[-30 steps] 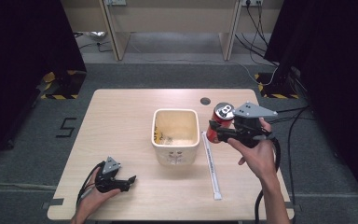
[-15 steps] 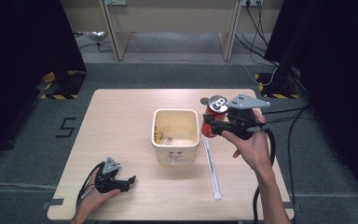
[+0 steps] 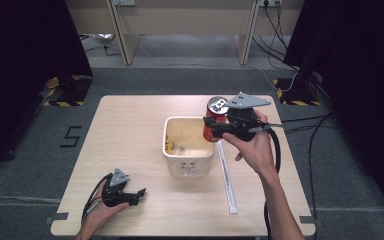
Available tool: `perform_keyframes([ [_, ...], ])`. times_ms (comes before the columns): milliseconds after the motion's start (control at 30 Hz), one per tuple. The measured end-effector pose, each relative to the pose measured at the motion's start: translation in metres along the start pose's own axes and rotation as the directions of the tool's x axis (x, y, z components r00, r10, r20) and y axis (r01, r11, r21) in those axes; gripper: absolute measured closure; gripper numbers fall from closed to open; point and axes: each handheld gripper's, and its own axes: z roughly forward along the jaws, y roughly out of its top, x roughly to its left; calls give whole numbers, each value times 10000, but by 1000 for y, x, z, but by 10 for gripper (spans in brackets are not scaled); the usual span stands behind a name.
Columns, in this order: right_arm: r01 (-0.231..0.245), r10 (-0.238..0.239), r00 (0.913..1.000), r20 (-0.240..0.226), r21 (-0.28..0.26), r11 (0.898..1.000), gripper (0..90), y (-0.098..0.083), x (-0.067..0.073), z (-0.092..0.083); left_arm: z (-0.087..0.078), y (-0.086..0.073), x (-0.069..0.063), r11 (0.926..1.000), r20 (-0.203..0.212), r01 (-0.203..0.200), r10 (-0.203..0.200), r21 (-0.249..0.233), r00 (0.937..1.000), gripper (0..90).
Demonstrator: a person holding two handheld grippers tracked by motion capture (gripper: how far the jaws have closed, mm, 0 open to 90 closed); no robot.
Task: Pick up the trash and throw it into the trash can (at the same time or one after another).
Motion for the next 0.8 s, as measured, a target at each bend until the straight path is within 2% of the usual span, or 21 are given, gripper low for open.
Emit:
perform_keyframes([
  [533, 80, -68, 9992, -392, 326, 9994, 338, 1, 14, 38, 0, 0, 0, 10000, 1, -4, 4, 3, 10000, 136],
  [800, -51, 81, 9984, -558, 534, 9986, 337, -11, 16, 57, 0, 0, 0, 10000, -3, 3, -3, -18, 10000, 136],
])
